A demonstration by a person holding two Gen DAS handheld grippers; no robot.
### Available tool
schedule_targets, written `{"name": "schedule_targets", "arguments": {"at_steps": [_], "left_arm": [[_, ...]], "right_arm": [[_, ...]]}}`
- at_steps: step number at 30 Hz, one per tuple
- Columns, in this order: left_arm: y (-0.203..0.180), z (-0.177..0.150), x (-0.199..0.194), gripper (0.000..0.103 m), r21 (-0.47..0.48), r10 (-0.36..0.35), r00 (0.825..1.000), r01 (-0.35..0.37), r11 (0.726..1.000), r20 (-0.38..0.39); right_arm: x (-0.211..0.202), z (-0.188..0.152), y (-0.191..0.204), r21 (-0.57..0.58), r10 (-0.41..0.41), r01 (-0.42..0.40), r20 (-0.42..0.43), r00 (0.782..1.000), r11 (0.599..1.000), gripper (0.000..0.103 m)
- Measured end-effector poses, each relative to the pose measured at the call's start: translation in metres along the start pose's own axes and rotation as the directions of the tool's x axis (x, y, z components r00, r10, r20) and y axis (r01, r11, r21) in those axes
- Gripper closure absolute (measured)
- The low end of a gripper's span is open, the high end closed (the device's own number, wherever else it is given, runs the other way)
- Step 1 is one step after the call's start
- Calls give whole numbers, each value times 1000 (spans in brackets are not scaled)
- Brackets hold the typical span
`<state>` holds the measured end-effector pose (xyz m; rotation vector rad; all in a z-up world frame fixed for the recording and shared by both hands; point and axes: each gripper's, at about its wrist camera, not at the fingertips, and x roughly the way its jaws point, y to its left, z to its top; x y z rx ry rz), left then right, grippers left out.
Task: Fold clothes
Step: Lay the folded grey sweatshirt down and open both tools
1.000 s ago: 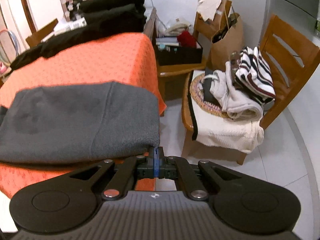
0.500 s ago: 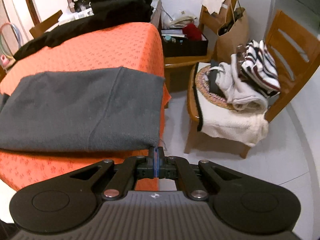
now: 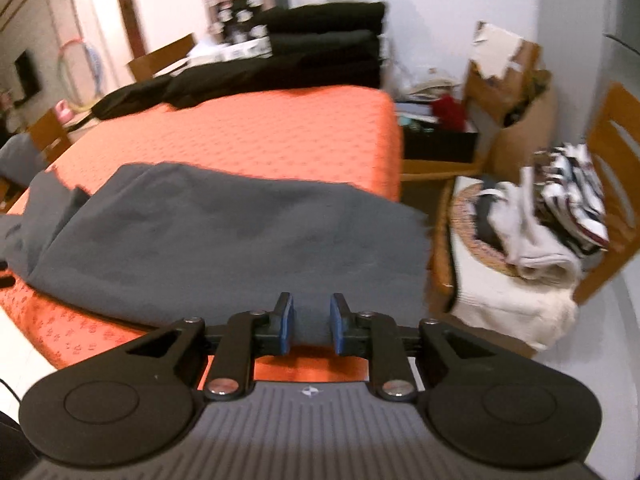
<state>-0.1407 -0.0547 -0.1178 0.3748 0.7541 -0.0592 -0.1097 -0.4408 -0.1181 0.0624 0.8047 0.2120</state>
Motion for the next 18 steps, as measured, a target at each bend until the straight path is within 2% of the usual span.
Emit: {"name": "schedule_targets", "arguments": {"at_steps": [1,2,4,9,13,18], "left_arm": [[7,0,-1,61,-25,8,1000,-8,1000,-3],[14,1,-2,61,-49,16,1000,-17,999,-7],[28,1,-3,61,-99,32,999,-34,995,-15],[63,3,-6,61,-219,71,997,-78,973,-39],[103,0,3,60,-317,98,992,-117,941,-75],[161,-7,19,59,-439,99,990,-133,889,-98]], "right_arm": [[6,0,7,-15,9,-9,3,1000,1000,70],[13,-1,12,-28,6,-6,-9,1000,1000,67],[28,-4,18,-52,-13,10,-52,999,999,65],[31,5,30,-81,-47,41,-73,996,996,66],[19,19,37,-41,-33,31,-50,998,999,65],[8,31,62,-35,-27,26,-35,999,999,63]]}}
